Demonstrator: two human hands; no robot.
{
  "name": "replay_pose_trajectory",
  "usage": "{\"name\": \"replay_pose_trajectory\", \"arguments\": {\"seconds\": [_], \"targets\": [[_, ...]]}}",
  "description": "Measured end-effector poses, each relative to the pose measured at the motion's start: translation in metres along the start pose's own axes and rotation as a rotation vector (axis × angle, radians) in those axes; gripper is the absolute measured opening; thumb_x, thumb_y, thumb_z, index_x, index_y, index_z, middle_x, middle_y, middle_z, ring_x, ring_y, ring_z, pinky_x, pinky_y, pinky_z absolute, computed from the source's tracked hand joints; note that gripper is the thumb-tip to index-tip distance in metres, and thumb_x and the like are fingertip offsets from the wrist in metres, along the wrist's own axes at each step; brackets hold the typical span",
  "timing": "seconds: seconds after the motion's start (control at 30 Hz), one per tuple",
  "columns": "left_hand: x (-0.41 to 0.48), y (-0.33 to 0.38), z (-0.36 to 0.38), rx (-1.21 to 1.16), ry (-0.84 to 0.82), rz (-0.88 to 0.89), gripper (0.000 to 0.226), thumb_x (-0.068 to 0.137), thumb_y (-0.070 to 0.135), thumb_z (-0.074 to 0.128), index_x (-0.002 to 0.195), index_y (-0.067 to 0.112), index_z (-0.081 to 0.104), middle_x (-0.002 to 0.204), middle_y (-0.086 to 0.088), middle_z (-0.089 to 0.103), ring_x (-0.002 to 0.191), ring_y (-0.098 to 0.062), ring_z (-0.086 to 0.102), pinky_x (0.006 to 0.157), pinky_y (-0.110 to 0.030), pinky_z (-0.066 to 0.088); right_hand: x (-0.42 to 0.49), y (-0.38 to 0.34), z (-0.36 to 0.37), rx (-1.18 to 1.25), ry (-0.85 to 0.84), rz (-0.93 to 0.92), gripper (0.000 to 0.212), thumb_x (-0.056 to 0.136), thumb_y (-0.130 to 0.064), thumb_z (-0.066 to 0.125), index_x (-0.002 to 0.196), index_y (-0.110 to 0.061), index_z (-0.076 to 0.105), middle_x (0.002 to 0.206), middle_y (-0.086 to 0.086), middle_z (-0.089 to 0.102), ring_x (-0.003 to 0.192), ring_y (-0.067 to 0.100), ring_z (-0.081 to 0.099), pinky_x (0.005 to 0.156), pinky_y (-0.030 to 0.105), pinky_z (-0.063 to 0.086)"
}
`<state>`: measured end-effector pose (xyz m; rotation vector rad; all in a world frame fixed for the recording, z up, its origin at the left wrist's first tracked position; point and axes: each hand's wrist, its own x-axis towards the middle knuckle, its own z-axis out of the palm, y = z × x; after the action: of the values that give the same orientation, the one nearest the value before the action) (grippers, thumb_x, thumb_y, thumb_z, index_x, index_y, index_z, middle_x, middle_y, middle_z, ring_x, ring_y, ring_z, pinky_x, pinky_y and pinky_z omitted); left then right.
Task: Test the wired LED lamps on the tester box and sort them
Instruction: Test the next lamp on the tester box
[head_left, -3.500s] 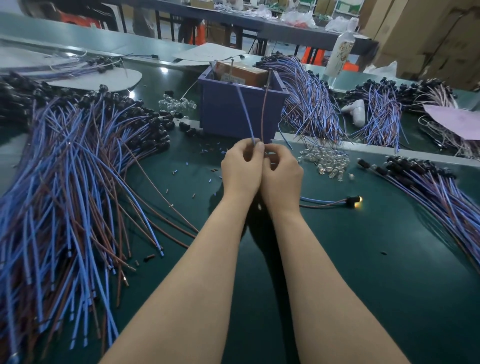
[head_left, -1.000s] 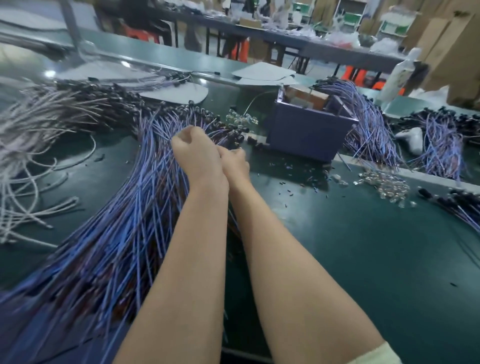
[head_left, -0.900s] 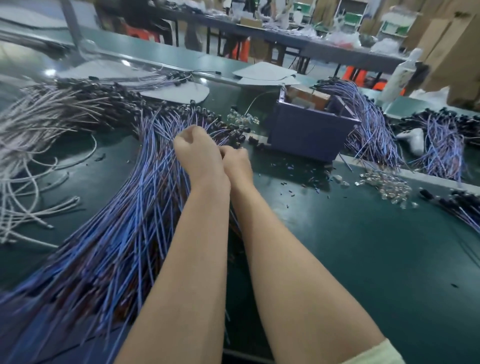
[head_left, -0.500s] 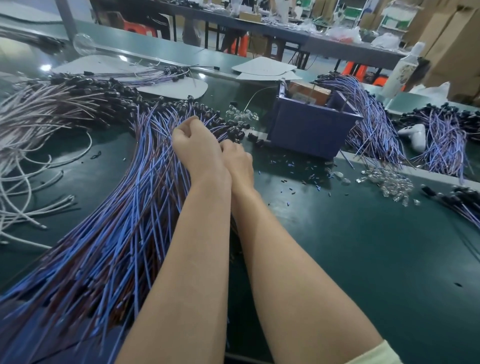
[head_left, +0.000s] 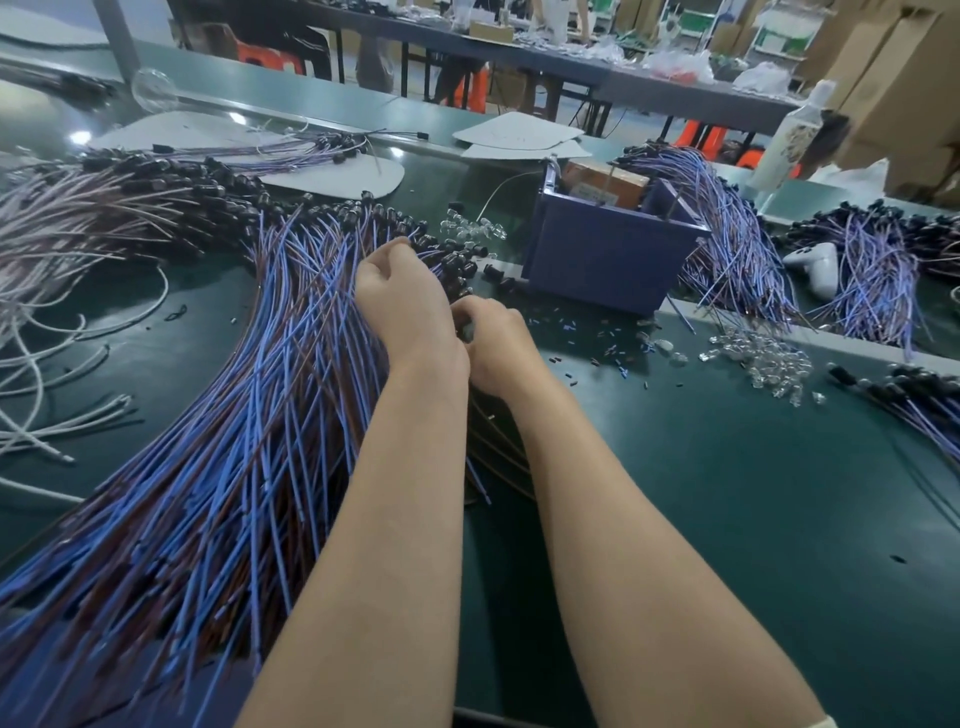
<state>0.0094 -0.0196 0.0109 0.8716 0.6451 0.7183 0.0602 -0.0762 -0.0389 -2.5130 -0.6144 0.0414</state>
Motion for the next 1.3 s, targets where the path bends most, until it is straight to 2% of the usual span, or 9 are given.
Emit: {"name": "replay_pose_trajectory", "arguments": {"seconds": [0.17,0.3,0.37,0.5,0.67,0.87,1.0,1.13,1.3], "targets": [[-0.006,-0.005,0.005,0.007,-0.016,-0.009,0.017,0.092,0.007,0.040,0.099,0.014,0.054,0.072,0.005,0.044,0.060,-0.007,0.040,0.056,-0.017,0.036,-0.008,0.008,0.007,-0.022,0.074,-0.083,0.024,0.089,-0.020,0.058,0.113,-0.019,0.061,0.106,0.006,0.051,0.108,0.031,0.044,0.080,0.030,0.036],[-0.008,-0.008,0.006,0.010,-0.012,-0.005,0.018,0.092,0.006,0.040,0.099,0.013,0.055,0.069,0.005,0.043,0.057,-0.006,0.040,0.049,-0.013,0.037,-0.011,0.006,0.012,0.151,0.081,-0.102,0.007,0.091,-0.012,0.051,0.090,-0.012,0.058,0.101,0.006,0.049,0.113,0.034,0.045,0.085,0.035,0.038],[-0.009,-0.009,0.008,-0.001,-0.014,0.004,0.017,0.092,0.005,0.039,0.097,0.012,0.054,0.067,0.005,0.042,0.054,-0.006,0.037,0.044,-0.011,0.035,-0.011,0.010,0.009,0.070,0.154,-0.104,0.005,0.091,-0.015,0.052,0.095,-0.011,0.054,0.107,0.009,0.054,0.109,0.030,0.045,0.081,0.027,0.033],[-0.011,-0.015,0.012,-0.025,-0.048,-0.008,0.016,0.093,0.005,0.040,0.090,0.015,0.052,0.074,0.006,0.052,0.061,-0.004,0.048,0.056,-0.016,0.039,-0.016,0.022,-0.021,0.304,0.393,-0.022,0.015,0.094,-0.011,0.050,0.107,-0.005,0.055,0.104,0.010,0.061,0.098,0.026,0.055,0.082,0.029,0.040],[-0.033,-0.038,0.029,0.225,-0.407,-0.323,0.019,0.095,0.014,0.042,0.081,0.012,0.055,0.071,0.000,0.065,0.051,-0.003,0.056,0.046,-0.015,0.046,-0.032,0.058,-0.063,0.755,0.662,0.218,0.015,0.091,-0.005,0.049,0.094,-0.018,0.054,0.088,0.001,0.059,0.087,0.022,0.062,0.085,0.037,0.052],[-0.078,-0.067,0.045,0.617,-0.878,-0.604,0.050,0.101,0.041,0.035,0.086,-0.002,0.057,0.076,-0.015,0.067,0.047,-0.011,0.065,0.038,-0.014,0.045,-0.069,0.106,-0.089,1.254,0.944,0.432,0.024,0.093,0.002,0.038,0.083,-0.017,0.047,0.082,0.007,0.053,0.061,0.012,0.056,0.057,0.021,0.051],[-0.090,-0.087,0.062,0.402,-0.705,-0.581,0.037,0.101,0.042,0.036,0.102,0.006,0.046,0.097,-0.010,0.057,0.063,-0.014,0.060,0.040,-0.022,0.052,-0.091,0.130,-0.098,1.393,1.097,0.492,0.025,0.093,0.003,0.034,0.082,-0.016,0.047,0.074,0.004,0.052,0.057,0.011,0.055,0.055,0.019,0.052],[-0.083,-0.095,0.069,-0.115,-0.394,-0.516,0.025,0.103,0.026,0.036,0.083,0.014,0.048,0.084,0.000,0.058,0.054,-0.007,0.043,0.039,-0.014,0.040,-0.104,0.149,-0.106,1.361,1.254,0.566,0.025,0.093,0.000,0.035,0.081,-0.018,0.047,0.072,0.002,0.051,0.052,0.008,0.050,0.050,0.017,0.047],[-0.069,-0.089,0.066,-0.263,-0.362,-0.330,0.023,0.102,0.023,0.041,0.083,0.016,0.052,0.071,0.003,0.061,0.048,-0.002,0.049,0.047,-0.014,0.042,-0.114,0.170,-0.119,1.442,1.497,0.596,0.014,0.093,0.000,0.037,0.092,-0.012,0.045,0.078,0.005,0.052,0.047,0.007,0.050,0.049,0.016,0.046]]}}
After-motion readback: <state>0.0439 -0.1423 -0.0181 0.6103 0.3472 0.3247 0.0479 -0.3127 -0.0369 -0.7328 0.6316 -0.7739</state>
